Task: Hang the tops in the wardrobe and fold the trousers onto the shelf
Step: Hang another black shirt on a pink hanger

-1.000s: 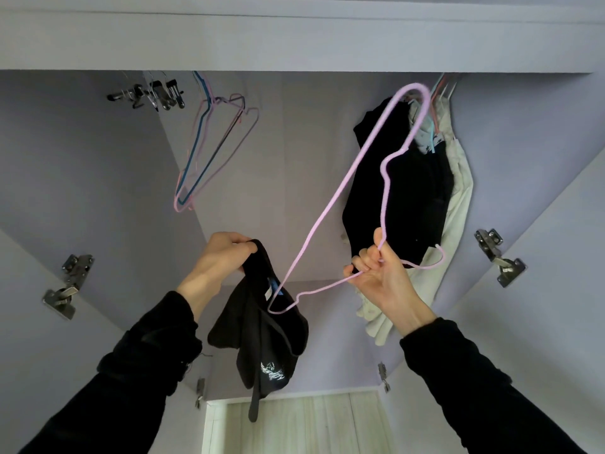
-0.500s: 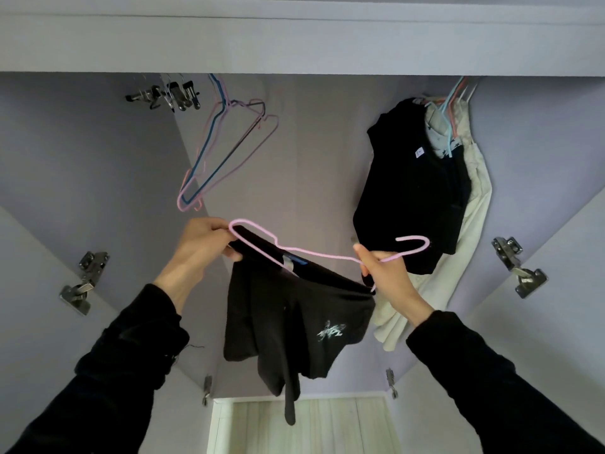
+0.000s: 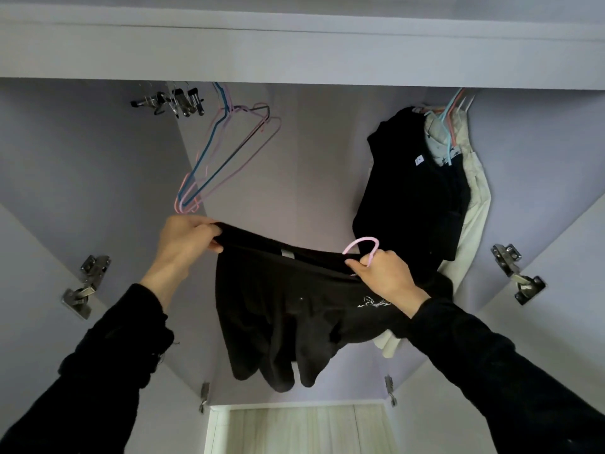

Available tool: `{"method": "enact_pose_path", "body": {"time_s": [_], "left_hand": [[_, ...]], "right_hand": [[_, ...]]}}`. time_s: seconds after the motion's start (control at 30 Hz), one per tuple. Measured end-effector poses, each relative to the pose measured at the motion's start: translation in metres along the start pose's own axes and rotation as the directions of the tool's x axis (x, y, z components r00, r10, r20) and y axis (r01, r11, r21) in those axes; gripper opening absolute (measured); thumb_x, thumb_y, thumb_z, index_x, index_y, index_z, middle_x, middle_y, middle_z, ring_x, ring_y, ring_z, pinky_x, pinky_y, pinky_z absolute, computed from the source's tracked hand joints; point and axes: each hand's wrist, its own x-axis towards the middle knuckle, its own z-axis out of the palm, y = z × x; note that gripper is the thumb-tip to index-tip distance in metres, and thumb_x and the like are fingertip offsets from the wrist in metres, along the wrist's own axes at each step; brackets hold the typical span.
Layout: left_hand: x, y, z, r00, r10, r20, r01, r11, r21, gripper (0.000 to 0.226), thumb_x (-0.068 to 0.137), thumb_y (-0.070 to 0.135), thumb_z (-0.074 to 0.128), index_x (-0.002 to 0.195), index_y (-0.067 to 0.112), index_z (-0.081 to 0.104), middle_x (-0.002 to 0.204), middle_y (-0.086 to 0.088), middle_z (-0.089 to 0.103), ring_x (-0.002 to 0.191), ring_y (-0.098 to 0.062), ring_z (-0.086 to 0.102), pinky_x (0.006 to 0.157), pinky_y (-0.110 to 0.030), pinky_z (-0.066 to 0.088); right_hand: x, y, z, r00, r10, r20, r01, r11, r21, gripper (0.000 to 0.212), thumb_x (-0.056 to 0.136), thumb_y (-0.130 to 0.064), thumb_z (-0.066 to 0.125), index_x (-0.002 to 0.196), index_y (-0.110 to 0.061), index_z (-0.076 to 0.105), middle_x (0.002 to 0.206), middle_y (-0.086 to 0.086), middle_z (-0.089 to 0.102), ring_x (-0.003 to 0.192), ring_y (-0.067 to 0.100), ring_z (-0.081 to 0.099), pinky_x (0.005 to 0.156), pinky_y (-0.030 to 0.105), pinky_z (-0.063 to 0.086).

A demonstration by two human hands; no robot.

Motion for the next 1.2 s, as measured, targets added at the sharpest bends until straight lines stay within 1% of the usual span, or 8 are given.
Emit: {"method": "enact_pose_path", "body": {"time_s": [0.17, 0.43, 0.6, 0.77, 0.93, 1.03, 1.07, 1.2], "left_hand": [[-0.009, 0.008, 0.003, 0.973, 0.19, 0.127, -0.224, 0.904, 0.363, 0.017, 0.084, 0.009, 0.057, 0.089, 0.015, 0.071, 0.065, -0.002, 0.066, 0.081, -0.019, 0.064, 0.079, -0.021, 0.041], [-0.017, -0.001, 0.026, 0.922, 0.25, 0.296, -0.371, 0.791, 0.487, 0.02, 0.087, 0.023, 0.058, 0.101, 0.02, 0.072, 0.099, -0.001, 0.07, 0.101, -0.022, 0.061, 0.092, -0.032, 0.046], [-0.021, -0.006, 0.028, 0.825, 0.279, 0.491, -0.558, 0.542, 0.629, 0.023, 0.096, 0.036, 0.049, 0.111, 0.031, 0.065, 0.106, 0.003, 0.051, 0.109, -0.019, 0.048, 0.085, -0.032, 0.023], [-0.017, -0.016, 0.025, 0.799, 0.477, 0.366, -0.601, 0.649, 0.467, 0.017, 0.091, 0.019, 0.059, 0.102, 0.019, 0.072, 0.086, 0.002, 0.057, 0.087, -0.02, 0.054, 0.081, -0.024, 0.021], [-0.009, -0.023, 0.019, 0.82, 0.516, 0.247, -0.571, 0.711, 0.411, 0.015, 0.086, 0.01, 0.065, 0.098, 0.012, 0.075, 0.082, -0.008, 0.063, 0.08, -0.028, 0.057, 0.092, -0.037, 0.035], [-0.01, -0.023, 0.016, 0.823, 0.517, 0.235, -0.566, 0.713, 0.413, 0.016, 0.085, 0.008, 0.066, 0.098, 0.01, 0.074, 0.083, -0.008, 0.065, 0.081, -0.029, 0.059, 0.093, -0.044, 0.041], [-0.01, -0.022, 0.014, 0.825, 0.515, 0.231, -0.563, 0.718, 0.41, 0.017, 0.085, 0.008, 0.066, 0.099, 0.01, 0.074, 0.083, -0.008, 0.064, 0.081, -0.028, 0.059, 0.092, -0.043, 0.043], [-0.008, -0.023, 0.004, 0.86, 0.469, 0.199, -0.509, 0.767, 0.392, 0.019, 0.086, 0.008, 0.065, 0.102, 0.008, 0.073, 0.081, -0.001, 0.059, 0.082, -0.021, 0.058, 0.083, -0.026, 0.041]], "right_hand": [[0.012, -0.029, -0.029, 0.999, 0.023, -0.03, -0.018, 0.989, 0.15, 0.055, 0.089, -0.047, 0.055, 0.052, -0.008, 0.048, 0.053, 0.007, 0.05, 0.064, 0.031, 0.056, 0.062, 0.038, 0.046], [0.009, -0.075, -0.037, 0.99, -0.126, 0.059, 0.118, 0.986, 0.113, 0.055, 0.09, -0.048, 0.052, 0.047, -0.015, 0.052, 0.05, 0.0, 0.051, 0.055, 0.018, 0.052, 0.065, 0.032, 0.047], [0.006, -0.085, -0.048, 0.976, -0.178, 0.128, 0.15, 0.967, 0.205, 0.051, 0.091, -0.045, 0.052, 0.049, -0.017, 0.058, 0.049, -0.002, 0.041, 0.051, 0.011, 0.043, 0.055, 0.02, 0.036], [0.001, -0.08, -0.06, 0.954, -0.25, 0.166, 0.197, 0.939, 0.282, 0.034, 0.086, -0.039, 0.064, 0.071, -0.008, 0.069, 0.052, -0.004, 0.041, 0.049, 0.008, 0.038, 0.054, 0.018, 0.032], [0.006, -0.028, -0.054, 0.938, -0.212, 0.274, 0.149, 0.961, 0.233, 0.04, 0.083, -0.029, 0.069, 0.12, -0.02, 0.059, 0.108, -0.004, 0.062, 0.101, 0.012, 0.057, 0.093, 0.029, 0.044], [0.004, 0.01, -0.037, 0.945, -0.073, 0.32, 0.075, 0.997, 0.005, 0.011, 0.089, -0.022, 0.063, 0.08, -0.017, 0.06, 0.079, 0.0, 0.059, 0.083, 0.016, 0.057, 0.078, 0.029, 0.043], [0.003, 0.02, -0.031, 0.953, -0.036, 0.3, 0.048, 0.998, -0.032, 0.026, 0.09, -0.022, 0.061, 0.068, -0.012, 0.053, 0.068, 0.003, 0.055, 0.074, 0.018, 0.057, 0.073, 0.03, 0.043], [-0.001, 0.036, -0.031, 0.98, -0.076, 0.183, 0.067, 0.996, 0.056, 0.029, 0.09, -0.026, 0.062, 0.084, 0.002, 0.067, 0.083, 0.018, 0.067, 0.087, 0.025, 0.065, 0.087, 0.037, 0.051]]}}
